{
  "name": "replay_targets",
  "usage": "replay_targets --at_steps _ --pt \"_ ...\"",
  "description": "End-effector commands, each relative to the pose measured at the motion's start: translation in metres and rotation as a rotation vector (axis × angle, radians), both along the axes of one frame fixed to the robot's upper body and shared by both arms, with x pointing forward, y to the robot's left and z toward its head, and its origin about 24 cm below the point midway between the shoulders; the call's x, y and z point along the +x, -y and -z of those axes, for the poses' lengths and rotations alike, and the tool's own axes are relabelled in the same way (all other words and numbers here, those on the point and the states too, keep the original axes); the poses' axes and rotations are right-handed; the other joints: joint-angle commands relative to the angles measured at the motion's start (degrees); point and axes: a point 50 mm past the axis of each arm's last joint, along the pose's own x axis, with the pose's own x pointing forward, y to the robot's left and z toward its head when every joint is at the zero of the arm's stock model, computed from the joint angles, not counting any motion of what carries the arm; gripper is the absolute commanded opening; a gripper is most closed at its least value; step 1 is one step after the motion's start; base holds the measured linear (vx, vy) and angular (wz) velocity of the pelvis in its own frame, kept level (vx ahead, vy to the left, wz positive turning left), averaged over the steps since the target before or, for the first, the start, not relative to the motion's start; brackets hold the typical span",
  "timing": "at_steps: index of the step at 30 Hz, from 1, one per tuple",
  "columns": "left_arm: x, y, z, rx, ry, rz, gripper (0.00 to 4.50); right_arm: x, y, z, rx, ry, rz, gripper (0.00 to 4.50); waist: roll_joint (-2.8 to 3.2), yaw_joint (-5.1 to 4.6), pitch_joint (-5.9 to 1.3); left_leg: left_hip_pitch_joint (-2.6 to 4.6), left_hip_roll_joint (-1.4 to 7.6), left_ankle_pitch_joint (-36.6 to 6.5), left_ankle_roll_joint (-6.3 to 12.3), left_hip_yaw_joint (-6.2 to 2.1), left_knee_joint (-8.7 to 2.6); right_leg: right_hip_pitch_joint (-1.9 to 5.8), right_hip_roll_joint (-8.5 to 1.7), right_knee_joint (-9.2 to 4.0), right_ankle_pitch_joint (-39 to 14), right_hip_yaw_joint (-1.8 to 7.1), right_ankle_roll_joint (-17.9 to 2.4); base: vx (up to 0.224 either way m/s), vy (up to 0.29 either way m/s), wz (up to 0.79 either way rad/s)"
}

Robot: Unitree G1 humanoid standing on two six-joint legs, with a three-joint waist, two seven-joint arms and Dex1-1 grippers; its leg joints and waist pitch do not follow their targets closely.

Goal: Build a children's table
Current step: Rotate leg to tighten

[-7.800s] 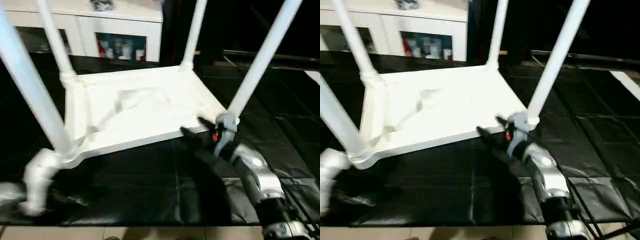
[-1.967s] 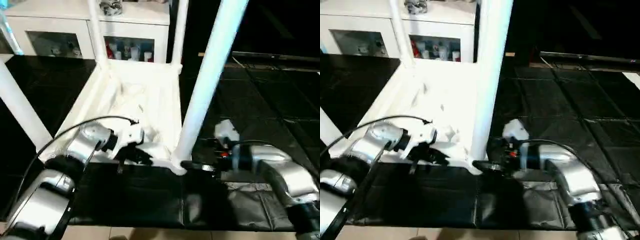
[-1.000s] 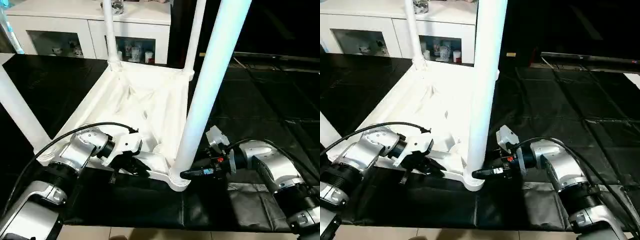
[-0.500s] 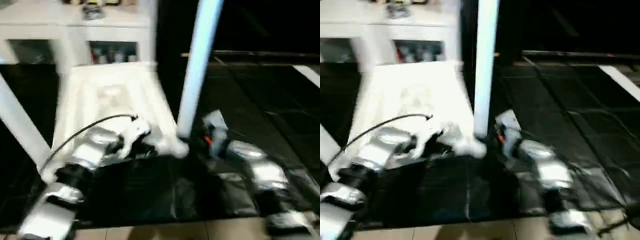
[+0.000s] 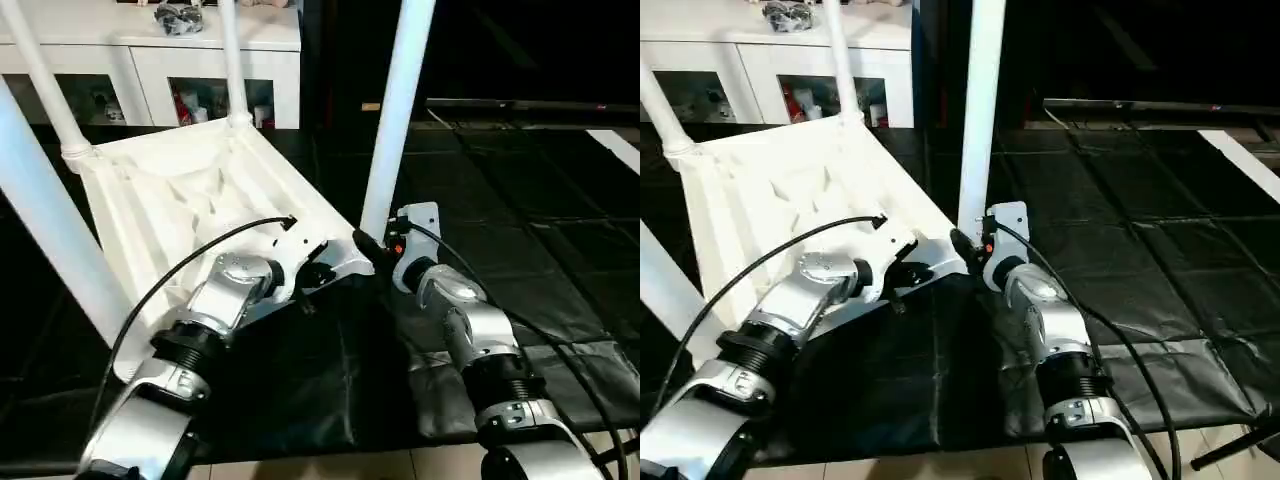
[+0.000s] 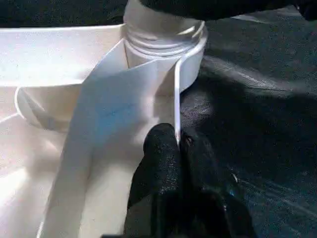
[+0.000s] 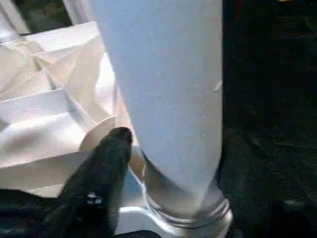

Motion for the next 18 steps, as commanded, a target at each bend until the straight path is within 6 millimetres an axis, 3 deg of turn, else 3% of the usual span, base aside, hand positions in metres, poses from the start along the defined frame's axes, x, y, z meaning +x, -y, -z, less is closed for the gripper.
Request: replay_targets --at_steps 1,2,4,10,12,15,18 --pt "-0.003 0.002 -0.008 -0.009 0.032 0.110 0.00 -0.013 -0.006 0.007 -0.004 -0.006 -0.177 3.38 0.07 0.77 -3.64 -0.26 0.90 -12.0 2.41 0.15 -3.75 3.22 -3.77 -4.48 -19.7 2.75 -8.2 0.000 0.000 0.00" --pt "-0.003 0.002 -0.008 -0.008 0.031 0.111 0.00 -0.013 -0.006 0.007 -0.005 -0.005 -0.178 3.38 -0.10 0.81 -3.62 -0.24 0.95 -11.7 2.69 0.22 -3.75 3.14 -3.71 -4.39 -18.8 2.80 -8.3 0.000 0.000 0.00" --pt "-0.011 -0.009 -0.005 0.011 0.005 0.211 0.00 -0.016 0.013 0.000 -0.022 0.037 -0.257 3.55 -0.10 1.03 -3.79 -0.49 1.12 -9.7 3.27 0.22 -3.68 3.47 -3.76 -3.64 -14.9 2.87 -9.8 0.000 0.000 0.00" --pt "-0.024 -0.022 -0.006 -0.004 -0.031 0.400 0.00 -0.023 0.043 -0.011 -0.093 0.080 -0.441 4.06 0.01 2.01 -3.86 0.25 1.39 -7.7 4.73 0.71 -3.37 3.10 -3.63 -2.79 -7.7 3.11 -13.5 0.000 0.000 0.00" --pt "-0.027 -0.027 -0.005 0.009 -0.049 0.452 0.00 -0.025 0.049 -0.015 -0.119 0.092 -0.510 4.31 0.17 2.59 -3.80 0.25 1.44 -8.5 4.53 0.74 -3.42 3.15 -3.67 -2.87 -8.9 3.04 -13.3 0.000 0.000 0.00" --pt "-0.029 -0.032 -0.005 0.030 -0.053 0.506 0.00 -0.029 0.054 -0.018 -0.128 0.089 -0.605 4.31 0.09 3.03 -3.67 0.20 1.52 -9.9 3.83 0.77 -3.54 3.27 -3.69 -3.05 -11.5 2.99 -12.5 0.000 0.000 0.00" --pt "-0.032 -0.039 -0.008 0.048 -0.086 0.608 0.00 -0.040 0.058 -0.021 -0.131 0.059 -0.835 4.31 -0.12 3.41 -3.67 0.06 1.50 -10.6 4.00 0.88 -3.38 3.35 -3.67 -3.16 -13.2 2.92 -11.9 0.000 0.000 0.00"
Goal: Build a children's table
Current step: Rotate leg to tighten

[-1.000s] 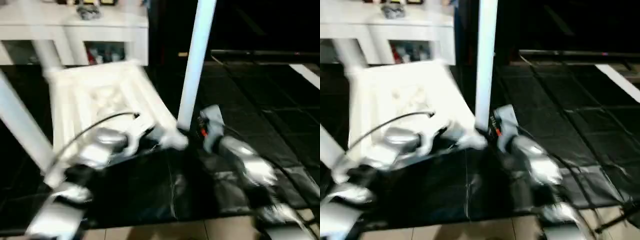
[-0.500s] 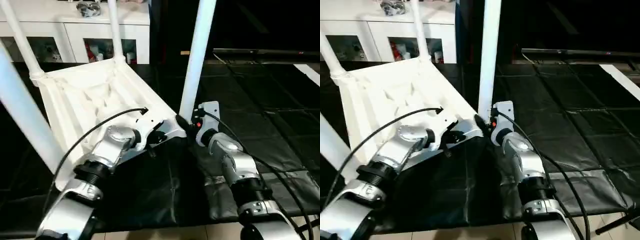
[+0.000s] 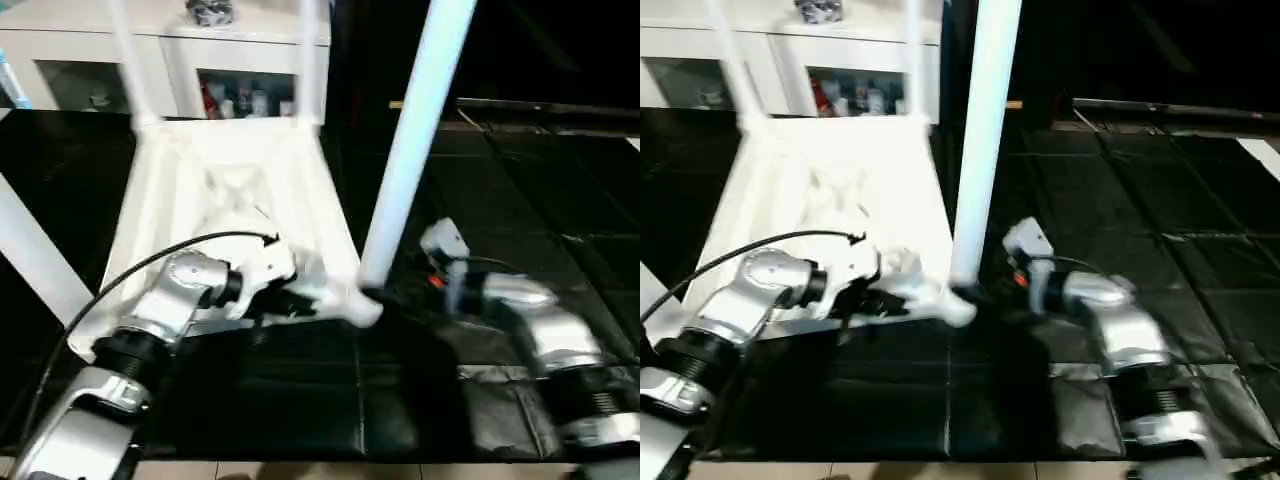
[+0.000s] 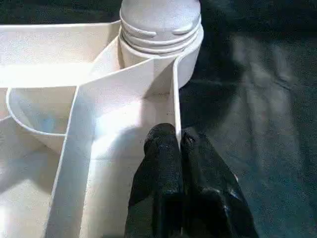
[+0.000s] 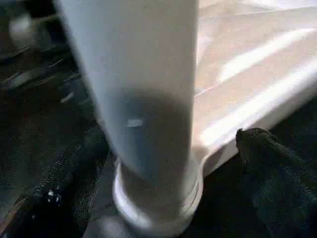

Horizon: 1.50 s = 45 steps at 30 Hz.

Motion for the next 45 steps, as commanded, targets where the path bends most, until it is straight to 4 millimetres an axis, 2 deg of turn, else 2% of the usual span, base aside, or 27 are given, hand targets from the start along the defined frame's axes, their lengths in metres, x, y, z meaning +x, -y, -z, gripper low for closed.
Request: replay_targets --at_steps 1,4,6,9,11,14,15,18,20,22,25,28,31,34,36,38,39,41,42,43,44,45 --pt "-0.006 0.008 -0.001 0.022 -0.023 0.147 0.00 -0.006 -0.003 -0.005 0.009 -0.001 -0.135 4.31 -0.04 0.07 -3.68 0.13 1.46 -10.6 3.98 0.40 -3.42 3.53 -3.65 -3.32 -14.0 2.88 -11.3 0.000 0.000 0.00" --pt "-0.008 0.008 -0.003 0.038 -0.036 0.211 0.00 -0.009 -0.004 -0.004 0.004 -0.035 -0.220 4.31 -0.08 0.26 -3.65 0.10 1.58 -10.7 3.71 0.33 -3.40 3.36 -3.72 -3.30 -15.0 2.89 -11.3 0.000 0.000 0.00" --pt "-0.009 0.008 -0.004 0.049 -0.037 0.241 0.00 -0.010 -0.004 -0.004 0.002 -0.051 -0.252 3.96 0.00 0.54 -3.65 0.28 1.61 -11.0 3.44 0.33 -3.38 3.16 -3.70 -3.33 -15.7 2.90 -11.4 0.000 0.000 0.00" --pt "-0.012 0.009 -0.006 0.064 -0.039 0.298 0.00 -0.009 -0.007 -0.004 0.012 -0.064 -0.292 3.96 -0.22 0.84 -3.62 0.41 1.67 -11.5 2.98 0.35 -3.39 3.02 -3.75 -3.27 -16.4 2.94 -11.4 0.000 0.000 0.00" --pt "-0.013 0.010 -0.007 0.068 -0.044 0.323 0.00 -0.009 -0.010 -0.004 0.018 -0.072 -0.311 3.61 -0.19 0.79 -3.56 0.34 1.69 -12.0 2.58 0.29 -3.46 3.03 -3.78 -3.29 -17.4 2.90 -11.1 0.000 0.000 0.00" --pt "-0.015 0.012 -0.008 0.067 -0.051 0.353 0.00 -0.009 -0.012 -0.003 0.023 -0.077 -0.331 3.48 -0.02 0.84 -3.53 0.43 1.69 -12.9 2.34 0.28 -3.46 2.93 -3.88 -3.45 -18.6 2.90 -10.8 0.000 0.000 0.00" --pt "-0.016 0.013 -0.008 0.066 -0.056 0.360 0.00 -0.010 -0.013 -0.002 0.026 -0.082 -0.338 3.48 -0.11 0.70 -3.57 0.30 1.73 -13.0 2.23 0.19 -3.50 3.05 -3.91 -3.38 -18.5 2.88 -10.8 0.000 0.000 0.00" --pt "-0.017 0.013 -0.007 0.073 -0.055 0.375 0.00 -0.012 -0.016 -0.001 0.037 -0.098 -0.366 3.10 0.00 0.68 -3.63 0.21 1.63 -12.5 2.18 0.16 -3.48 3.16 -3.82 -3.35 -18.0 2.85 -10.7 0.000 0.000 0.00" --pt "-0.016 0.013 -0.007 0.075 -0.055 0.375 0.00 -0.013 -0.016 -0.001 0.041 -0.103 -0.371 3.08 -0.04 0.65 -3.66 0.16 1.61 -12.4 2.25 0.17 -3.46 3.22 -3.78 -3.30 -17.4 2.84 -10.8 0.000 0.000 0.00" --pt "-0.016 0.012 -0.007 0.079 -0.056 0.376 0.00 -0.013 -0.016 0.000 0.043 -0.106 -0.375 2.77 0.25 0.69 -3.71 0.24 1.62 -12.4 2.09 0.14 -3.46 3.18 -3.76 -3.27 -17.1 2.82 -10.9 0.000 0.000 0.00" --pt "-0.015 0.011 -0.007 0.082 -0.057 0.374 0.00 -0.013 -0.016 0.000 0.046 -0.109 -0.377 2.55 0.21 0.64 -3.75 0.22 1.61 -12.6 2.08 0.14 -3.44 3.23 -3.69 -3.23 -16.4 2.79 -11.2 0.000 0.000 0.00" --pt "-0.013 0.012 -0.006 0.080 -0.054 0.349 0.00 -0.015 -0.017 0.001 0.057 -0.117 -0.386 2.26 0.29 0.66 -3.72 0.27 1.63 -12.9 1.94 0.11 -3.50 3.23 -3.71 -3.26 -16.8 2.78 -11.3 0.000 0.000 0.00" --pt "-0.008 0.013 -0.004 0.063 -0.053 0.260 0.00 -0.019 -0.019 0.002 0.093 -0.134 -0.372 2.16 0.16 0.67 -3.63 0.33 1.61 -13.2 1.89 0.20 -3.51 3.20 -3.65 -3.42 -17.3 2.82 -11.1 0.000 0.000 0.00" --pt "-0.002 0.015 -0.004 0.030 -0.034 0.158 0.00 -0.022 -0.022 0.003 0.139 -0.147 -0.311 2.10 0.08 0.79 -3.41 0.50 1.53 -14.6 1.61 0.17 -3.60 3.06 -3.73 -3.91 -21.1 2.77 -9.9 0.000 0.000 0.00" --pt "0.001 0.018 -0.006 -0.007 -0.024 0.096 0.00 -0.022 -0.025 0.006 0.136 -0.150 -0.249 2.10 0.43 0.81 -3.33 0.70 1.46 -15.3 1.16 0.06 -3.63 2.86 -3.75 -4.12 -23.0 2.73 -9.3 0.000 0.000 0.00" --pt "0.005 0.023 -0.008 -0.062 -0.016 0.005 0.00 -0.020 -0.032 0.013 0.130 -0.137 -0.120 2.09 0.15 0.43 -3.31 0.48 1.34 -15.9 0.67 -0.10 -3.77 3.04 -3.88 -4.45 -25.5 2.62 -8.1 0.000 0.000 0.00" --pt "0.008 0.026 -0.009 -0.075 -0.007 -0.041 0.00 -0.016 -0.036 0.017 0.120 -0.137 -0.035 2.09 0.32 0.21 -3.21 0.51 1.24 -16.2 0.07 -0.25 -3.85 2.84 -3.87 -4.67 -27.1 2.58 -7.2 0.000 0.000 0.00" --pt "0.013 0.034 -0.010 -0.094 0.009 -0.146 0.00 -0.005 -0.048 0.024 0.104 -0.132 0.147 2.08 0.01 -0.78 -2.99 -0.10 0.81 -17.1 -0.77 -0.57 -3.90 3.12 -3.86 -4.97 -31.9 1.99 -5.0 0.000 0.000 0.00" --pt "0.015 0.037 -0.010 -0.098 0.013 -0.170 0.00 -0.002 -0.051 0.025 0.104 -0.135 0.185 2.08 0.37 -1.60 -2.90 -0.44 0.58 -18.1 -1.57 -0.91 -3.88 3.27 -3.98 -5.60 -35.8 1.37 -3.0 0.000 0.000 0.00" --pt "0.016 0.042 -0.010 -0.107 0.018 -0.209 0.00 0.002 -0.057 0.026 0.105 -0.139 0.245 2.06 0.34 -2.26 -3.07 -0.26 0.24 -18.8 -1.69 -1.09 -3.49 3.19 -4.04 -6.23 -38.1 0.76 -1.6 -0.041 0.016 -0.19" --pt "0.017 0.045 -0.010 -0.111 0.019 -0.226 0.00 0.004 -0.060 0.026 0.105 -0.141 0.269 2.06 0.33 -2.65 -3.12 -0.30 0.18 -18.7 -1.52 -1.10 -3.44 3.24 -4.04 -6.35 -37.9 0.64 -1.4 0.000 0.000 0.00" --pt "0.021 0.055 -0.010 -0.124 0.034 -0.292 0.00 0.011 -0.071 0.028 0.095 -0.147 0.354 2.06 0.86 -3.27 -3.11 -0.16 0.41 -19.4 -1.19 -1.26 -3.56 3.08 -4.07 -6.48 -36.5 0.40 -2.1 0.000 0.000 0.00"
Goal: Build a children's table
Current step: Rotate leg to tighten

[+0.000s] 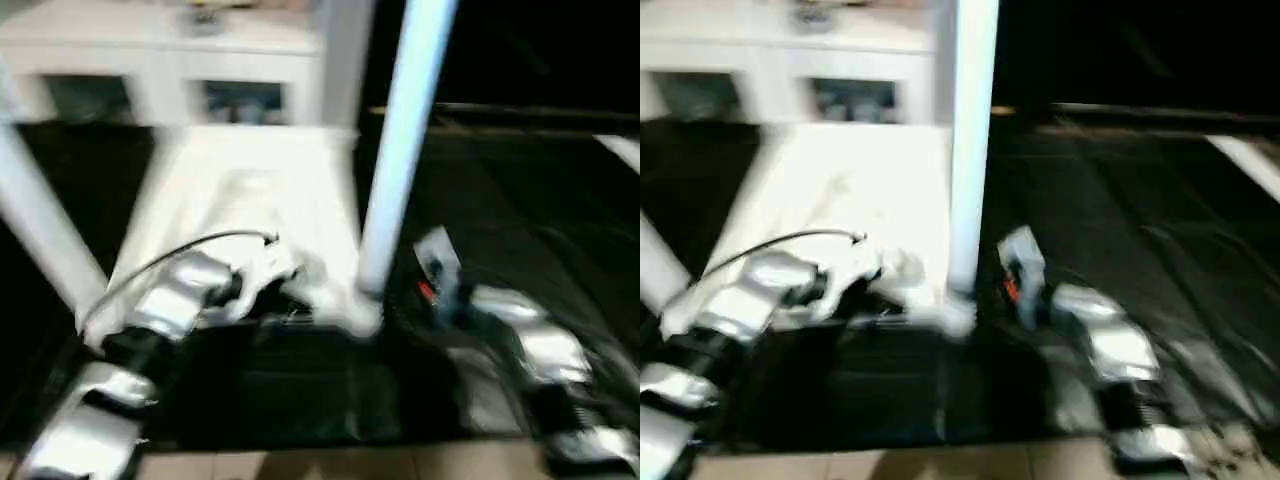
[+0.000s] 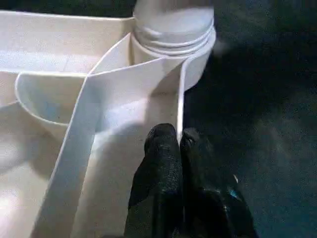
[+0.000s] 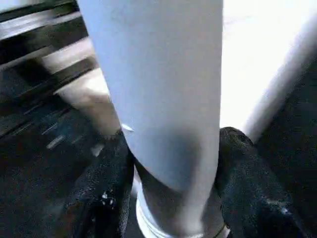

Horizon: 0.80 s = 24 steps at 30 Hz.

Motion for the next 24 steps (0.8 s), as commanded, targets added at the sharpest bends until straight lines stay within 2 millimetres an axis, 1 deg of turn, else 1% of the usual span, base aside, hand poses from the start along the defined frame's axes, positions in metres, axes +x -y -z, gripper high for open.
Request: replay_targets --at_steps 1,2,3,4,5,6,7,8,9,10,11,12,13,14,16,17,18,19,20,21,23,24 --pt "0.009 0.032 -0.019 -0.084 0.084 -0.034 0.00 -0.001 -0.038 0.011 -0.012 -0.078 -0.016 2.05 0.61 -0.36 -3.27 -0.51 0.61 -19.6 -0.85 -0.76 -4.28 3.21 -3.39 -6.21 -34.0 1.29 -3.2 0.000 0.000 0.00" --pt "0.010 0.035 -0.019 -0.083 0.088 -0.054 0.00 0.001 -0.040 0.012 -0.022 -0.081 0.009 2.05 0.87 -0.47 -3.41 -0.61 0.69 -19.2 -0.68 -0.83 -4.37 3.37 -3.39 -6.11 -32.3 1.29 -3.6 0.000 0.000 0.00" --pt "0.012 0.038 -0.019 -0.078 0.101 -0.081 0.00 0.005 -0.044 0.013 -0.034 -0.089 0.051 2.04 0.79 -0.70 -3.28 -0.63 0.75 -19.6 -0.19 -0.84 -4.47 3.13 -3.28 -6.06 -30.4 1.42 -4.3 0.000 0.000 0.00" --pt "0.013 0.043 -0.019 -0.072 0.107 -0.105 0.00 0.008 -0.048 0.014 -0.057 -0.091 0.093 2.04 0.54 -0.85 -3.22 -0.12 0.62 -20.3 0.01 -0.64 -4.34 2.72 -3.13 -6.14 -30.2 1.47 -4.9 0.000 0.000 0.00" --pt "0.014 0.048 -0.020 -0.070 0.113 -0.134 0.00 0.012 -0.051 0.015 -0.092 -0.085 0.136 2.04 0.46 -0.71 -3.28 0.13 0.54 -20.1 0.27 -0.52 -4.21 2.62 -3.22 -6.22 -30.0 1.56 -5.2 0.000 0.000 0.00" --pt "0.014 0.049 -0.020 -0.070 0.114 -0.140 0.00 0.012 -0.052 0.015 -0.098 -0.084 0.144 2.03 0.43 -0.84 -3.23 -0.08 0.60 -19.1 0.33 -0.48 -4.29 2.62 -3.24 -5.77 -28.8 1.81 -6.1 0.000 0.000 0.00" --pt "0.015 0.055 -0.020 -0.067 0.117 -0.168 0.00 0.015 -0.056 0.015 -0.132 -0.079 0.183 2.03 0.35 -0.75 -3.24 -0.01 0.62 -18.8 0.62 -0.33 -4.30 2.63 -3.14 -5.91 -28.5 1.85 -6.0 0.000 0.000 0.00" --pt "0.016 0.057 -0.020 -0.066 0.118 -0.174 0.00 0.015 -0.057 0.014 -0.134 -0.078 0.188 2.03 0.40 -0.70 -3.32 0.01 0.63 -18.3 0.65 -0.29 -4.23 2.62 -3.20 -5.74 -27.7 1.99 -6.3 0.000 0.000 0.00" --pt "0.016 0.058 -0.021 -0.065 0.119 -0.177 0.00 0.015 -0.058 0.014 -0.134 -0.079 0.190 2.03 0.35 -0.65 -3.40 -0.23 0.70 -17.1 0.93 -0.31 -4.37 2.88 -3.15 -5.39 -25.8 2.15 -6.8 0.000 0.000 0.00" --pt "0.016 0.061 -0.021 -0.072 0.117 -0.186 0.00 0.015 -0.061 0.012 -0.123 -0.071 0.185 2.03 0.14 -0.58 -3.43 -0.32 0.76 -16.3 1.33 -0.18 -4.37 2.95 -3.13 -5.21 -24.3 2.29 -7.1 0.000 0.000 0.00" --pt "0.016 0.063 -0.022 -0.075 0.116 -0.191 0.00 0.015 -0.062 0.011 -0.108 -0.063 0.179 2.34 0.10 -0.50 -3.48 -0.28 0.77 -15.8 1.49 -0.09 -4.33 2.93 -3.13 -5.13 -23.5 2.38 -7.4 0.000 0.000 0.00" --pt "0.016 0.063 -0.022 -0.075 0.116 -0.191 0.00 0.015 -0.062 0.011 -0.108 -0.063 0.179 2.34 0.10 -0.46 -3.55 -0.28 0.77 -15.2 1.67 0.01 -4.29 2.98 -3.13 -5.01 -22.5 2.48 -7.7 0.000 0.000 0.00" --pt "0.015 0.062 -0.022 -0.073 0.118 -0.187 0.00 0.015 -0.063 0.010 -0.096 -0.062 0.177 2.34 0.12 -0.21 -3.70 -0.42 0.84 -13.0 2.23 0.14 -4.27 3.18 -3.15 -4.57 -19.0 2.67 -8.8 0.000 0.000 0.00" --pt "0.015 0.059 -0.021 -0.067 0.115 -0.188 0.00 0.015 -0.063 0.008 -0.078 -0.052 0.179 2.69 0.11 -0.13 -3.77 -0.39 0.88 -12.5 2.38 0.20 -4.26 3.22 -3.17 -4.48 -18.2 2.69 -9.1 0.000 0.000 0.00" --pt "0.014 0.055 -0.020 -0.060 0.118 -0.178 0.00 0.015 -0.062 0.006 -0.071 -0.042 0.172 2.77 0.20 -0.02 -3.79 -0.41 0.88 -11.1 2.83 0.33 -4.23 3.32 -3.18 -4.24 -16.3 2.77 -10.0 0.000 0.000 0.00" --pt "0.014 0.051 -0.019 -0.054 0.115 -0.177 0.00 0.015 -0.060 0.006 -0.066 -0.039 0.177 2.77 0.13 -0.05 -3.80 -0.43 0.88 -11.0 2.89 0.38 -4.23 3.34 -3.16 -4.24 -16.1 2.78 -10.1 0.000 0.000 0.00" --pt "0.014 0.051 -0.019 -0.053 0.115 -0.177 0.00 0.015 -0.060 0.006 -0.066 -0.039 0.177 2.88 0.08 0.03 -3.79 -0.36 0.90 -10.8 2.95 0.41 -4.25 3.38 -3.20 -4.22 -16.3 2.78 -10.1 0.000 0.000 0.00" --pt "0.013 0.044 -0.017 -0.051 0.114 -0.156 0.00 0.015 -0.054 0.005 -0.059 -0.030 0.169 3.01 -0.02 0.01 -3.73 -0.40 0.93 -10.8 2.99 0.42 -4.29 3.39 -3.21 -4.28 -16.8 2.80 -10.0 0.000 0.000 0.00" --pt "0.013 0.042 -0.017 -0.048 0.111 -0.156 0.00 0.015 -0.053 0.005 -0.059 -0.027 0.169 3.17 0.03 0.06 -3.74 -0.39 0.91 -10.8 3.01 0.39 -4.30 3.42 -3.20 -4.28 -17.0 2.79 -9.9 0.000 0.000 0.00" --pt "0.013 0.040 -0.016 -0.045 0.107 -0.155 0.00 0.015 -0.051 0.005 -0.058 -0.024 0.168 3.21 -0.02 0.01 -3.71 -0.45 0.97 -10.8 2.95 0.36 -4.38 3.45 -3.19 -4.22 -17.1 2.80 -9.7 0.000 0.000 0.00" --pt "0.010 0.028 -0.013 -0.031 0.096 -0.123 0.00 0.013 -0.039 0.003 -0.061 0.005 0.129 3.36 -0.03 0.10 -3.71 -0.33 1.07 -11.2 3.04 0.39 -4.37 3.38 -3.24 -4.28 -17.1 2.82 -9.8 0.000 0.000 0.00" --pt "0.010 0.028 -0.013 -0.031 0.096 -0.123 0.00 0.013 -0.039 0.003 -0.061 0.005 0.129 3.48 0.05 0.09 -3.70 -0.33 1.11 -11.1 3.18 0.41 -4.37 3.37 -3.18 -4.16 -16.3 2.90 -10.1 0.000 0.000 0.00"
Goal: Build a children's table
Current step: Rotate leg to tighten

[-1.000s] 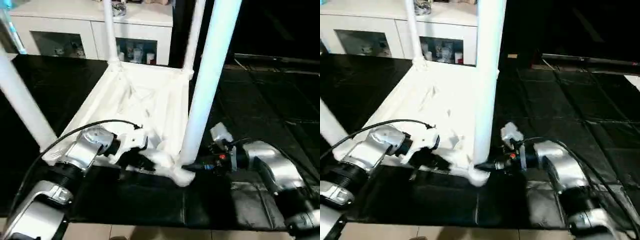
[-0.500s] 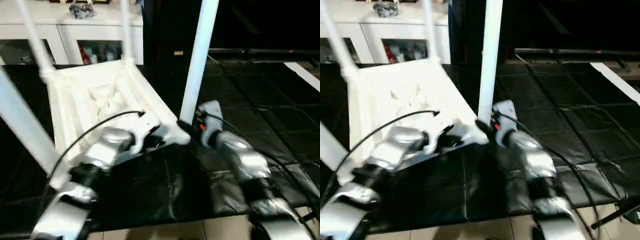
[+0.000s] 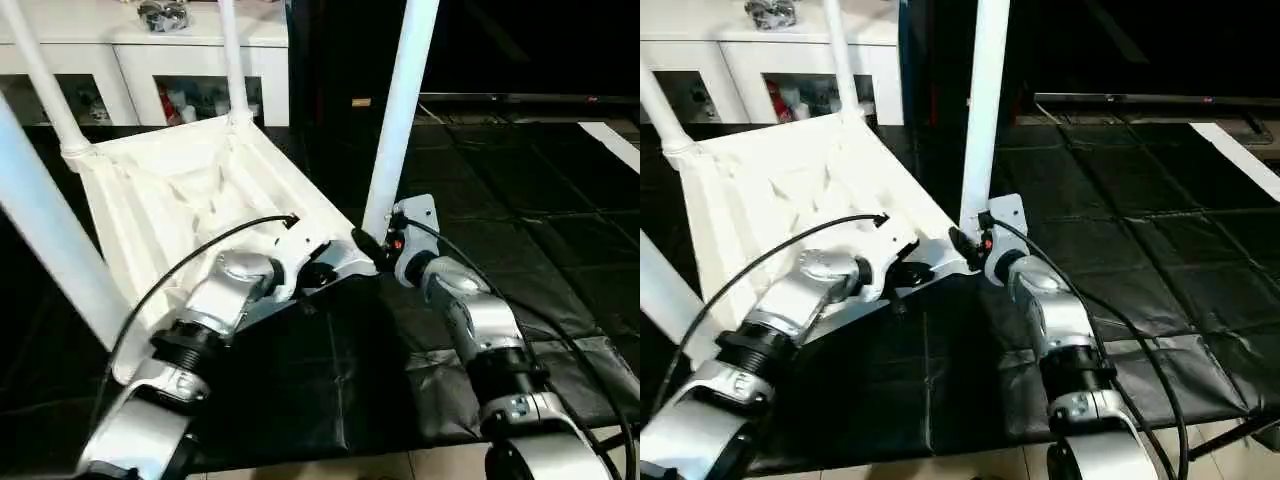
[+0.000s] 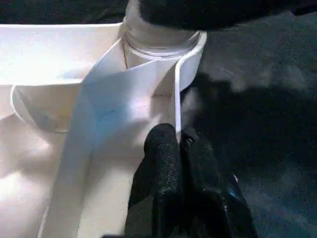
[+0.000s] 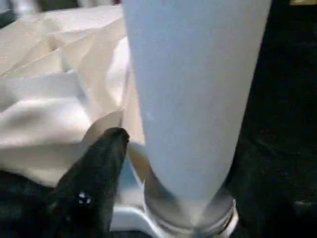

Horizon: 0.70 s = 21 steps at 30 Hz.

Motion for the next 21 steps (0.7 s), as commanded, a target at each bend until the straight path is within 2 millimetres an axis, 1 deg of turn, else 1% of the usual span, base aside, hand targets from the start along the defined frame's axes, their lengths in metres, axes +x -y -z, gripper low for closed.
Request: replay_targets --at_steps 1,2,3,4,5,6,7,8,9,10,11,12,13,14,15,16,18,19,20,21 --pt "-0.001 0.004 -0.008 -0.018 0.041 0.073 0.00 -0.010 -0.012 0.007 0.021 -0.034 -0.129 3.58 0.08 0.50 -3.57 -0.34 1.12 -11.4 3.26 0.37 -3.64 3.55 -3.28 -3.92 -17.3 3.15 -9.7 0.000 0.000 0.00" --pt "-0.004 -0.001 -0.007 -0.016 0.028 0.101 0.00 -0.011 -0.006 0.005 0.018 -0.017 -0.170 3.63 0.04 0.49 -3.54 -0.29 1.16 -11.7 3.15 0.39 -3.63 3.49 -3.31 -3.89 -17.6 3.17 -9.8 0.000 0.000 0.00" --pt "-0.005 -0.006 -0.007 -0.007 0.035 0.143 0.00 -0.013 0.002 0.003 0.015 -0.002 -0.213 3.65 -0.02 0.69 -3.56 -0.21 1.13 -12.1 3.32 0.37 -3.62 3.58 -3.35 -4.04 -18.4 3.12 -9.4 0.000 0.000 0.00" --pt "-0.006 -0.006 -0.007 -0.007 0.035 0.145 0.00 -0.013 0.002 0.003 0.015 -0.002 -0.215 3.70 0.07 0.71 -3.50 -0.24 1.17 -12.3 3.48 0.40 -3.64 3.46 -3.37 -4.03 -18.7 3.20 -9.4 0.000 0.000 0.00" --pt "-0.007 -0.008 -0.006 -0.001 0.041 0.173 0.00 -0.014 0.006 0.002 0.012 0.007 -0.242 3.86 0.00 0.89 -3.54 -0.20 1.22 -12.3 3.39 0.31 -3.67 3.55 -3.37 -4.04 -18.7 3.14 -9.3 0.000 0.000 0.00" --pt "-0.009 -0.012 -0.005 -0.002 0.020 0.195 0.00 -0.016 0.012 0.000 0.009 0.017 -0.282 3.86 -0.15 0.97 -3.56 -0.16 1.25 -12.2 3.36 0.38 -3.64 3.50 -3.44 -3.92 -18.7 3.19 -9.4 0.000 0.000 0.00" --pt "-0.011 -0.017 -0.005 -0.002 0.011 0.247 0.00 -0.018 0.021 -0.004 -0.004 0.028 -0.354 3.99 -0.34 1.07 -3.48 -0.13 1.26 -12.1 3.57 0.48 -3.61 3.40 -3.44 -4.01 -18.8 3.23 -9.5 0.000 0.000 0.00" --pt "-0.012 -0.019 -0.005 -0.007 0.004 0.264 0.00 -0.019 0.024 -0.005 -0.011 0.032 -0.380 4.05 -0.26 1.22 -3.49 -0.15 1.25 -12.3 3.71 0.44 -3.59 3.46 -3.48 -4.03 -19.2 3.20 -9.5 0.000 0.000 0.00" --pt "-0.013 -0.022 -0.006 -0.019 -0.008 0.300 0.00 -0.021 0.031 -0.008 -0.025 0.038 -0.432 4.18 -0.27 1.52 -3.54 -0.06 1.32 -11.7 4.08 0.56 -3.49 3.46 -3.47 -3.89 -18.2 3.32 -9.6 0.000 0.000 0.00" --pt "-0.015 -0.024 -0.007 -0.009 0.001 0.348 0.00 -0.023 0.036 -0.009 -0.049 0.043 -0.481 4.31 -0.41 1.78 -3.60 0.08 1.41 -11.2 4.30 0.64 -3.46 3.31 -3.49 -3.69 -17.1 3.38 -10.2 0.000 0.000 0.00" --pt "-0.015 -0.024 -0.007 -0.009 0.001 0.348 0.00 -0.023 0.036 -0.009 -0.049 0.043 -0.481 4.42 -0.37 1.93 -3.62 0.17 1.42 -10.9 4.37 0.71 -3.43 3.23 -3.45 -3.63 -16.5 3.40 -10.6 0.000 0.000 0.00" --pt "-0.016 -0.026 -0.007 0.001 0.000 0.375 0.00 -0.025 0.038 -0.009 -0.070 0.046 -0.522 4.42 -0.36 2.15 -3.65 0.39 1.54 -10.6 4.35 0.78 -3.40 3.03 -3.44 -3.39 -15.0 3.44 -11.4 0.000 0.000 0.00" --pt "-0.017 -0.029 -0.007 0.020 -0.004 0.418 0.00 -0.028 0.041 -0.009 -0.089 0.037 -0.600 4.42 -0.47 2.26 -3.62 0.25 1.52 -10.6 4.47 0.88 -3.36 3.16 -3.34 -3.26 -14.7 3.38 -11.6 0.000 0.000 0.00" --pt "-0.018 -0.030 -0.007 0.028 -0.006 0.436 0.00 -0.030 0.043 -0.009 -0.090 0.028 -0.633 4.42 -0.48 2.33 -3.60 0.22 1.55 -10.5 4.56 0.96 -3.36 3.22 -3.28 -3.24 -14.8 3.36 -11.6 0.000 0.000 0.00" --pt "-0.019 -0.031 -0.007 0.034 -0.012 0.462 0.00 -0.032 0.044 -0.009 -0.095 0.022 -0.668 4.42 -0.76 2.65 -3.66 0.16 1.74 -10.1 4.70 1.06 -3.34 3.31 -3.34 -3.09 -14.5 3.42 -11.6 0.000 0.000 0.00" --pt "-0.021 -0.033 -0.008 0.034 -0.029 0.513 0.00 -0.034 0.046 -0.009 -0.090 0.007 -0.726 4.42 -0.73 3.07 -3.70 0.10 1.80 -9.3 4.72 1.06 -3.34 3.35 -3.38 -2.87 -14.0 3.45 -11.6 0.000 0.000 0.00" --pt "-0.022 -0.034 -0.009 0.034 -0.043 0.539 0.00 -0.035 0.047 -0.009 -0.084 0.000 -0.756 4.42 -0.60 3.46 -3.77 0.34 1.93 -9.0 4.70 1.20 -3.26 3.14 -3.39 -2.62 -12.7 3.58 -12.2 0.000 0.000 0.00" --pt "-0.024 -0.034 -0.010 0.044 -0.049 0.579 0.00 -0.036 0.048 -0.010 -0.073 -0.007 -0.788 4.42 -1.11 3.57 -3.76 0.26 1.92 -8.7 4.78 1.26 -3.26 3.20 -3.34 -2.52 -12.0 3.60 -12.6 0.000 0.000 0.00" --pt "-0.026 -0.033 -0.010 0.051 -0.054 0.604 0.00 -0.036 0.048 -0.010 -0.070 -0.011 -0.805 4.42 -1.00 3.68 -3.81 0.18 1.90 -8.6 4.81 1.21 -3.24 3.28 -3.40 -2.33 -12.0 3.60 -12.7 0.000 0.000 0.00" --pt "-0.026 -0.033 -0.010 0.052 -0.054 0.606 0.00 -0.036 0.048 -0.010 -0.069 -0.011 -0.807 4.42 -1.02 3.78 -3.78 0.17 1.91 -8.6 4.83 1.22 -3.26 3.27 -3.46 -2.43 -12.3 3.62 -12.6 0.000 0.000 0.00"
